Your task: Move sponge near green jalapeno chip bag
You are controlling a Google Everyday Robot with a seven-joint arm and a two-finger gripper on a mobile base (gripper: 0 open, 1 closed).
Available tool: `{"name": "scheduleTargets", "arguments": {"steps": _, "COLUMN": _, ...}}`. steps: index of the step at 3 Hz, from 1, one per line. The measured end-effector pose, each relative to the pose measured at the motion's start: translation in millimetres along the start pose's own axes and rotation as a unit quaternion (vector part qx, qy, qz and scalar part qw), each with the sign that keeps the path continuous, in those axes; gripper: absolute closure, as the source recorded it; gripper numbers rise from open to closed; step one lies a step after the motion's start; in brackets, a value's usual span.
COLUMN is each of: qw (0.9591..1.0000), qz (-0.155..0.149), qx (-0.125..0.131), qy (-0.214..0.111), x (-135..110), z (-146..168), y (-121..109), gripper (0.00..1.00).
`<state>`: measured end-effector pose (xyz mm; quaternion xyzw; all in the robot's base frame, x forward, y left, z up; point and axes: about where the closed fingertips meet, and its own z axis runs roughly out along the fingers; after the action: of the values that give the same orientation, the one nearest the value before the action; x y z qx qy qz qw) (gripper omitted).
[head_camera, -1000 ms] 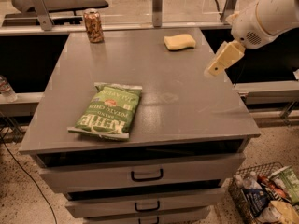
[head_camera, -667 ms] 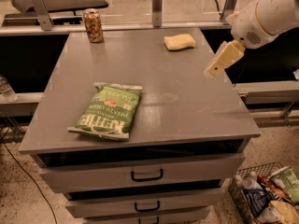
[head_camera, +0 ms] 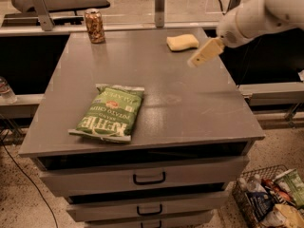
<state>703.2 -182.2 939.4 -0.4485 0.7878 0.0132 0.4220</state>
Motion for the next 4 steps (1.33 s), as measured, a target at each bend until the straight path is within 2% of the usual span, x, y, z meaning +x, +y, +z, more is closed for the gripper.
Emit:
{"name": "scheduleTargets", "arguments": {"steps": 1, "qw": 0.9987, "qz": 0.043, "qx": -0.004, "qy": -0.027, "x": -7, "z": 61, "y": -24, "gripper": 0.0}}
{"name": "scheduleTargets", "arguments": {"steps": 2, "qw": 0.9955, "qz": 0.08, "qx": -0.006, "qy": -0.05, "x": -8, "z": 118, "y": -49, "gripper": 0.0}}
{"name": "scheduleTargets", "arguments": {"steps": 3, "qw": 0.9911, "qz": 0.116, "qx": 0.003, "qy": -0.065, "x": 0, "z": 151, "y": -73, "gripper": 0.0}}
{"name": "scheduleTargets", "arguments": {"steps": 4, "qw": 0.9862, "qz": 0.149, "qx": 0.009, "qy": -0.072, "x": 6, "z": 166, "y": -87, "gripper": 0.09}}
